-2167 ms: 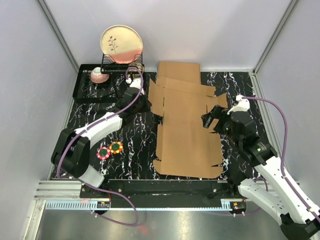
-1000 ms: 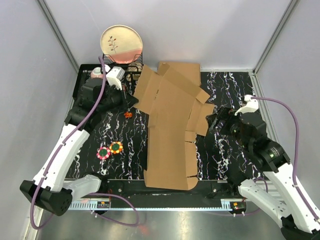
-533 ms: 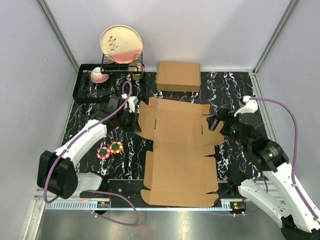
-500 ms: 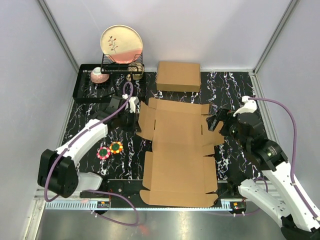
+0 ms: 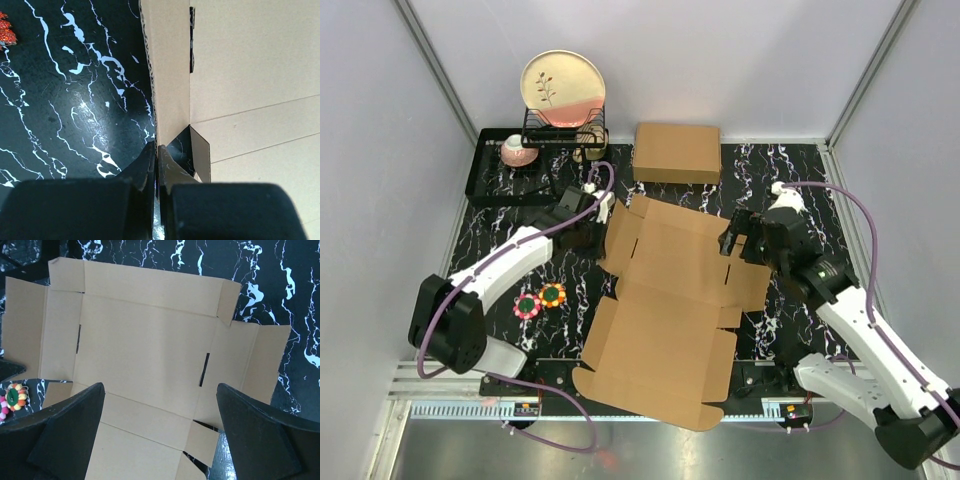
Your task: Fold the paper box
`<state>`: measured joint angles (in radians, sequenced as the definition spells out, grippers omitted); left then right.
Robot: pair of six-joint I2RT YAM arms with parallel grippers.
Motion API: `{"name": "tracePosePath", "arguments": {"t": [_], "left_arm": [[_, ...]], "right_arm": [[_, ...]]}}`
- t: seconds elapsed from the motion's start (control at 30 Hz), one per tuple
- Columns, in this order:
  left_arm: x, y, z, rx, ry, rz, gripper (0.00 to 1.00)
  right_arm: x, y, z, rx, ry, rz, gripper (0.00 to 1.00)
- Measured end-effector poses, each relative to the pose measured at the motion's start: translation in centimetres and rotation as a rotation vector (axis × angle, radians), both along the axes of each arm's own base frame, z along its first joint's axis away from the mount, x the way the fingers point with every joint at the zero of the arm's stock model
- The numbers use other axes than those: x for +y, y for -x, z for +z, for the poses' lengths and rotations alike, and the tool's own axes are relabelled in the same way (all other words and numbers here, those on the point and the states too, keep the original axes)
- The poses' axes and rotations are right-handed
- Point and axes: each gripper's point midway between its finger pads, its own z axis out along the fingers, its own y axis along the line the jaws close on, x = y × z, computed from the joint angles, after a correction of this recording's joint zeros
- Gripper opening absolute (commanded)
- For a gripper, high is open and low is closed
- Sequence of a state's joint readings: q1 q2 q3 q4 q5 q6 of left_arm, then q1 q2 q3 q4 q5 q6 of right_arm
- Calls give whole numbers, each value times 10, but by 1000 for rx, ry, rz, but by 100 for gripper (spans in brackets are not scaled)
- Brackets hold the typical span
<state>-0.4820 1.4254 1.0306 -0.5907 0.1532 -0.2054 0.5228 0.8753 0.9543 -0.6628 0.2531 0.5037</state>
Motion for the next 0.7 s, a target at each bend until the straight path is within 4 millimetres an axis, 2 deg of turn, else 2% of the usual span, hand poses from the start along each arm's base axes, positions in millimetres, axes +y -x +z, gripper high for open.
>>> {"name": "tracePosePath", "arguments": {"t": [0.07, 0.1, 0.17, 0.23, 0.37, 0.6, 0.7], "left_arm": [[1, -1, -1, -8, -16, -1, 13], [1, -2, -2, -13, -27, 0, 42], [4, -4, -3, -28, -53, 4, 59], [7, -5, -3, -38, -74, 17, 83], [16, -10, 6, -87, -104, 58, 85], [24, -20, 54, -246, -49, 152, 84], [25, -30, 57, -274, -29, 233, 84]], "right_arm": [[3, -6, -6, 15, 10, -3, 100], [3, -10, -9, 20, 20, -12, 100], [4, -17, -12, 19, 29, -25, 100], [6, -25, -12, 5, 30, -31, 100], [14, -40, -9, -20, 41, -18, 100], [41, -77, 5, -77, 54, 63, 100], [51, -98, 4, -107, 67, 66, 100]]}}
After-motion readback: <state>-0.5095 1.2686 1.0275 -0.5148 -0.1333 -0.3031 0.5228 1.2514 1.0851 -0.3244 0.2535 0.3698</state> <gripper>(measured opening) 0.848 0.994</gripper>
